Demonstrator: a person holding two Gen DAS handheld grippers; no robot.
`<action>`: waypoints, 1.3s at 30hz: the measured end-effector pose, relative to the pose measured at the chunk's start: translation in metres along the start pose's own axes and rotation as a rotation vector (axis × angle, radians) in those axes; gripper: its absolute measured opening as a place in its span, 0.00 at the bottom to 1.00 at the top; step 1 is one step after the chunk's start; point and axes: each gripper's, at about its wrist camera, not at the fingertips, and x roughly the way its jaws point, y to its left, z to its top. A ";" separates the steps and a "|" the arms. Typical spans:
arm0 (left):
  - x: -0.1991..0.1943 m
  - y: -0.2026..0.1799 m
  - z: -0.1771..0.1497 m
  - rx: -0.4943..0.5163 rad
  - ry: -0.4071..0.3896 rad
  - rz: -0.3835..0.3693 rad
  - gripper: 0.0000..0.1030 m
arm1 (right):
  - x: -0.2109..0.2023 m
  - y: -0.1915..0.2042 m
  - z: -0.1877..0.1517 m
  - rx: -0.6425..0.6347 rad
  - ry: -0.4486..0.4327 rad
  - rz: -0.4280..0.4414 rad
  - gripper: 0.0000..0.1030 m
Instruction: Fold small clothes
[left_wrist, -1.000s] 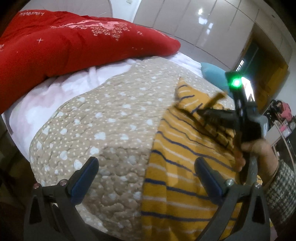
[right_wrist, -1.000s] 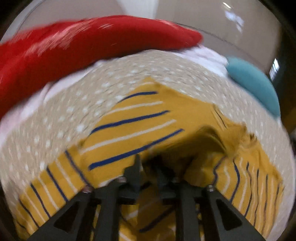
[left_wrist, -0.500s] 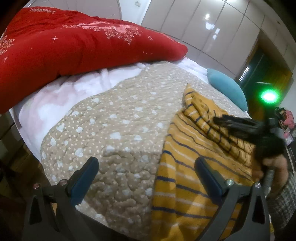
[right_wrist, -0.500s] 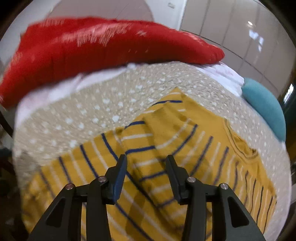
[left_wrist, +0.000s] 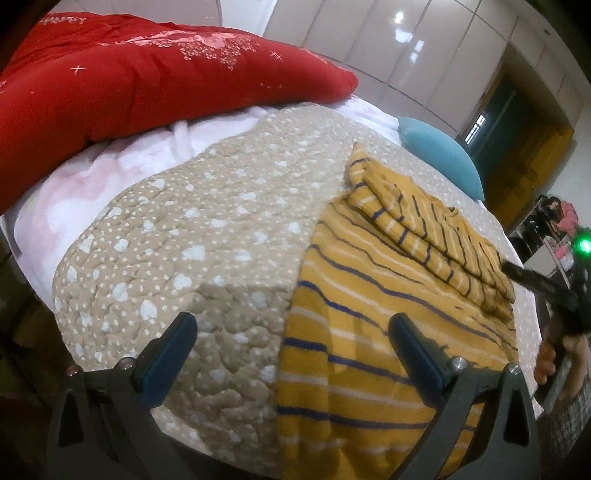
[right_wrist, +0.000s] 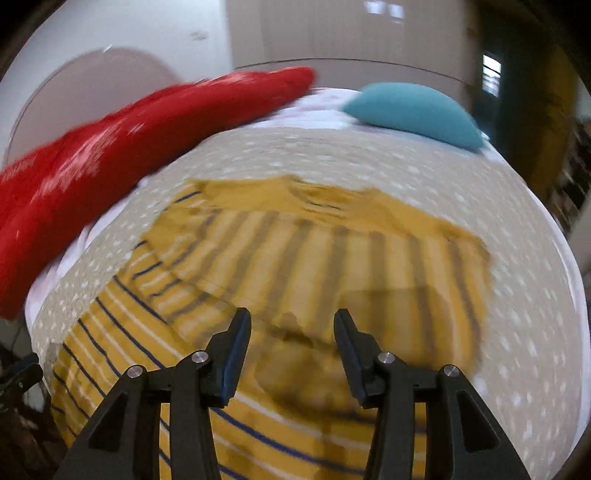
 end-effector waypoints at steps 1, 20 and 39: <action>0.003 -0.001 0.001 0.003 0.004 -0.004 1.00 | -0.006 -0.016 -0.007 0.041 -0.006 -0.020 0.49; 0.091 -0.059 0.033 0.158 0.135 0.046 1.00 | 0.013 -0.125 -0.061 0.377 -0.003 0.004 0.18; 0.050 -0.070 0.022 0.092 0.106 0.024 0.91 | 0.018 -0.173 -0.106 0.622 -0.156 0.370 0.24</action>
